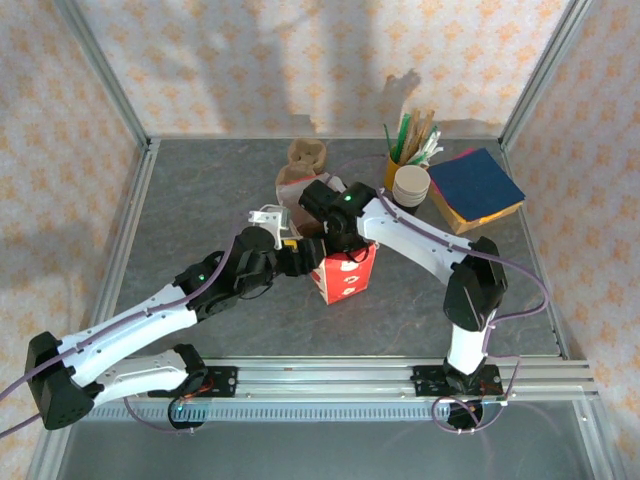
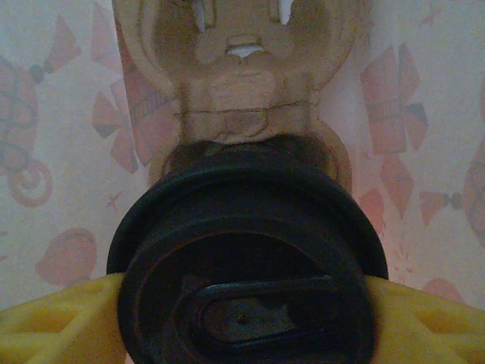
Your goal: Pack the takeout coffee
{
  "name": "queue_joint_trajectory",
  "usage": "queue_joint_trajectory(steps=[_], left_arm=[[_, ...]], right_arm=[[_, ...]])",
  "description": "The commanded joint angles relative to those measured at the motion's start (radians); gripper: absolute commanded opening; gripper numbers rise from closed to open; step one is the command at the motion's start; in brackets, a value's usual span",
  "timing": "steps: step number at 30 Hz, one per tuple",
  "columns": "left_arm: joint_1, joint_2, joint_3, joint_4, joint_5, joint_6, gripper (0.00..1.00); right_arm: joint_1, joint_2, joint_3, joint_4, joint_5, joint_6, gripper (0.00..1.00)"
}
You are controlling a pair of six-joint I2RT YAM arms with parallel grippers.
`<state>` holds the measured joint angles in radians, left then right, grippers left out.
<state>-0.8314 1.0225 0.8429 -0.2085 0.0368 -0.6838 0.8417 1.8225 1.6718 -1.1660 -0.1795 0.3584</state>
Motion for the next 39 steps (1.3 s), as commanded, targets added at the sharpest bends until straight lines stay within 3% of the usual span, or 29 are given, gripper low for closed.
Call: queue_joint_trajectory(steps=[1,16,39], left_arm=[[-0.005,0.004,0.013,-0.063,-0.028,0.033,0.79],[-0.026,0.046,0.04,-0.068,0.042,0.081,0.73],[-0.022,0.037,0.087,-0.101,-0.024,0.04,0.76]], right_arm=[[0.008,0.003,0.039,-0.022,0.026,0.002,0.71],[-0.006,0.039,0.085,-0.002,-0.004,-0.008,0.71],[0.019,0.045,0.119,-0.038,0.012,-0.033,0.71]])
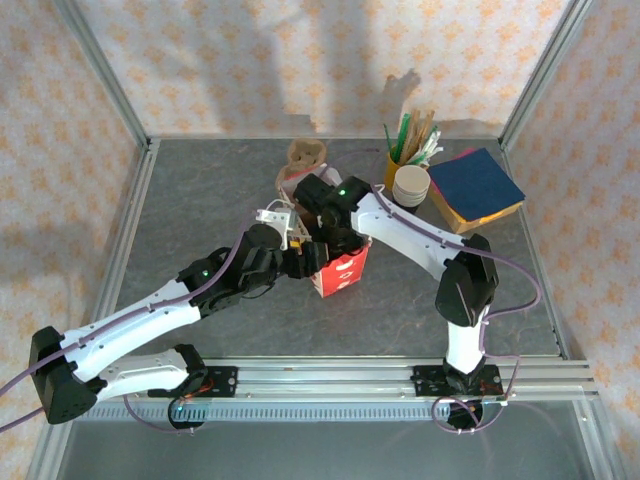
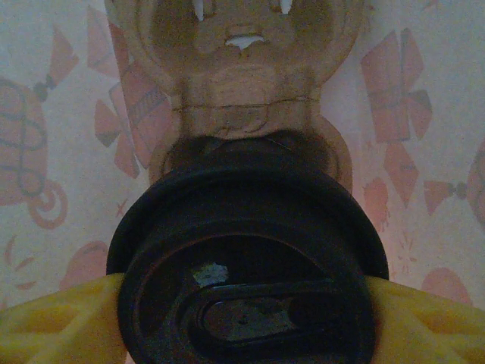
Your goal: Pack the takeout coffee
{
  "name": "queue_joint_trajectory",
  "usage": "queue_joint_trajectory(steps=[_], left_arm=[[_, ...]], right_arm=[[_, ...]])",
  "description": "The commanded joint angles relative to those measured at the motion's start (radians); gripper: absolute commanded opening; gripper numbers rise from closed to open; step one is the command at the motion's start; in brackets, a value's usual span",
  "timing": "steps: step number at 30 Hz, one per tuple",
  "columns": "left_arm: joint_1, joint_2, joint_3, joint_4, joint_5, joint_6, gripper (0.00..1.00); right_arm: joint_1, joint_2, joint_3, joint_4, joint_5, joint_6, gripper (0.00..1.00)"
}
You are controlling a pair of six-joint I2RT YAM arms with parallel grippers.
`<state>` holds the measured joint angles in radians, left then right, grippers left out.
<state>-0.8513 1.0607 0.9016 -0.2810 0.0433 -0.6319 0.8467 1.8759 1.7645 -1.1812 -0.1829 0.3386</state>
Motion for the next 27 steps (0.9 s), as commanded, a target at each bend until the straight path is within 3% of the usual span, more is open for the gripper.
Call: queue_joint_trajectory(steps=[1,27], left_arm=[[-0.002,0.002,0.03,-0.031,-0.032,-0.015,0.76],[0.029,0.016,0.038,-0.043,-0.015,-0.035,0.76]], right_arm=[[0.016,-0.01,0.027,-0.023,0.016,-0.014,0.72],[0.031,-0.043,-0.008,0.0,0.042,-0.024,0.8]])
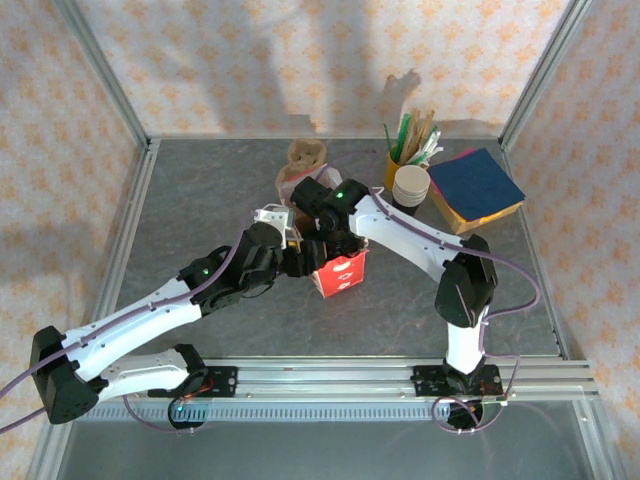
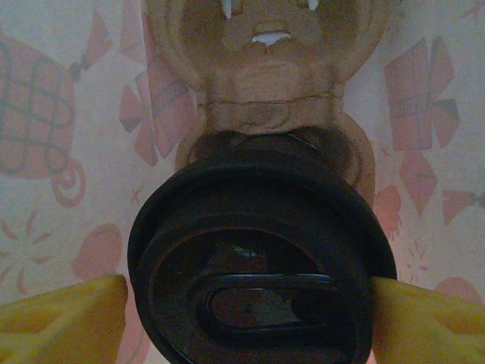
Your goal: Pack the takeout coffee
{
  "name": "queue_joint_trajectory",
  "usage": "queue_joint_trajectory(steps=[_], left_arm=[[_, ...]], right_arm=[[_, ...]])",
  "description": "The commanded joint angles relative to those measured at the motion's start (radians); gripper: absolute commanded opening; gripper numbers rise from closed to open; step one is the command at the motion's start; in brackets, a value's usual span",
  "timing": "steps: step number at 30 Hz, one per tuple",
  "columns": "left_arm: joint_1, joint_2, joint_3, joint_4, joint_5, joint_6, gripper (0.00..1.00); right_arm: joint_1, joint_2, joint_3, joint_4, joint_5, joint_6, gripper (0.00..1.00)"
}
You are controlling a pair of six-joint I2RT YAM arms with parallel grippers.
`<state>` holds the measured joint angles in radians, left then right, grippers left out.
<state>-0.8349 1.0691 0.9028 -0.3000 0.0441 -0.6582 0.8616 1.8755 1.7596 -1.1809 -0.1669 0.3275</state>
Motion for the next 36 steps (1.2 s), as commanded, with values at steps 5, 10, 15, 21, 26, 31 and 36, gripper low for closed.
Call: queue_joint_trajectory(steps=[5,10,15,21,26,31,36], left_arm=[[0.016,0.009,0.041,-0.035,-0.024,-0.012,0.76],[0.018,0.01,0.043,-0.034,-0.021,-0.014,0.76],[0.02,0.013,0.046,-0.036,-0.02,-0.012,0.76],[0.021,0.016,0.048,-0.036,-0.018,-0.012,0.76],[0.022,0.018,0.051,-0.04,-0.019,-0.011,0.76],[0.024,0.023,0.054,-0.041,-0.018,-0.008,0.76],[0.026,0.023,0.058,-0.047,-0.02,-0.005,0.76]], right_arm=[[0.015,-0.047,-0.002,0.004,0.022,-0.014,0.8],[0.015,-0.055,-0.011,0.01,0.014,-0.016,0.8],[0.016,-0.064,-0.02,0.015,0.016,-0.013,0.8],[0.016,-0.068,-0.025,0.018,0.019,-0.011,0.8],[0.016,-0.073,-0.025,0.023,0.018,-0.013,0.81],[0.015,-0.078,-0.026,0.024,0.023,-0.009,0.81],[0.015,-0.083,-0.031,0.024,0.025,-0.006,0.83]])
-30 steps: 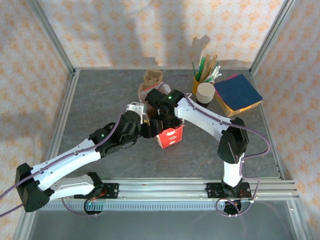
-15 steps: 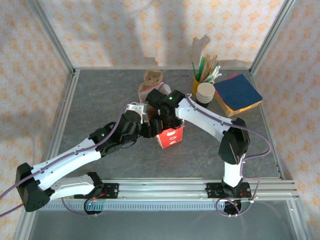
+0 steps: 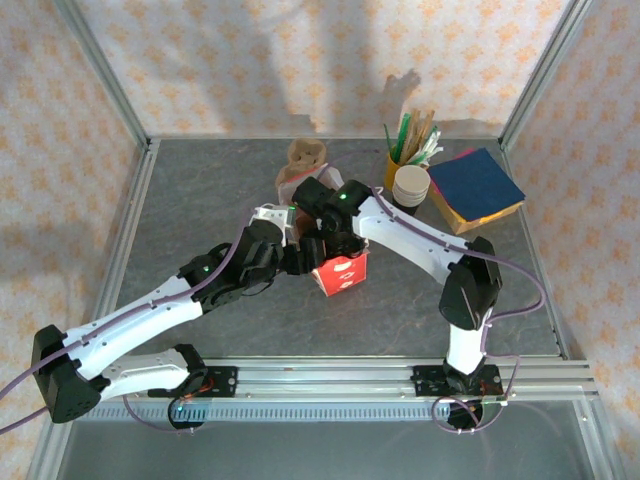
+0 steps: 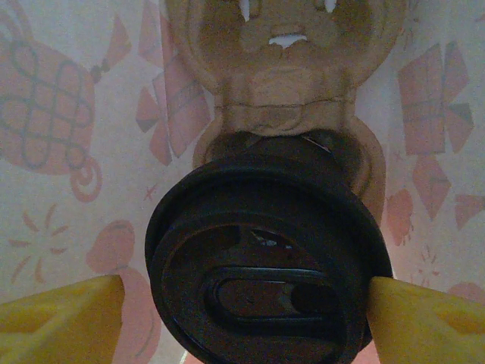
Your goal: Pack the takeout coffee
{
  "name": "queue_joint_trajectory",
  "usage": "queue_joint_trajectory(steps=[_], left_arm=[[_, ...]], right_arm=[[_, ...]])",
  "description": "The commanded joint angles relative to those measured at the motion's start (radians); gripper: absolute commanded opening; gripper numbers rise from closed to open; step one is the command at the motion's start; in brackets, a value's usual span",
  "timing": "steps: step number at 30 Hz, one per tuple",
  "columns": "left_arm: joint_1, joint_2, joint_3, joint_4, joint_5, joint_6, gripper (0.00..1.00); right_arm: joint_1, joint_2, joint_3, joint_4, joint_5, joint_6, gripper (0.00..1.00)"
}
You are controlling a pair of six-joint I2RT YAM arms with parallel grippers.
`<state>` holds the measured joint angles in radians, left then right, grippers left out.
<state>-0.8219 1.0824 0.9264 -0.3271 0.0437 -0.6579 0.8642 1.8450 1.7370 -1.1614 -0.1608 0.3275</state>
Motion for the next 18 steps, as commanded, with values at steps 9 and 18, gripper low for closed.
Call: queue_joint_trajectory(steps=[9,18], left_arm=[[0.015,0.015,0.038,-0.023,-0.019,-0.002,0.76],[0.017,0.014,0.042,-0.03,-0.021,-0.003,0.76]], right_arm=[[0.013,-0.056,-0.012,0.008,0.022,-0.005,0.85],[0.013,-0.067,-0.035,0.025,0.015,0.0,0.93]])
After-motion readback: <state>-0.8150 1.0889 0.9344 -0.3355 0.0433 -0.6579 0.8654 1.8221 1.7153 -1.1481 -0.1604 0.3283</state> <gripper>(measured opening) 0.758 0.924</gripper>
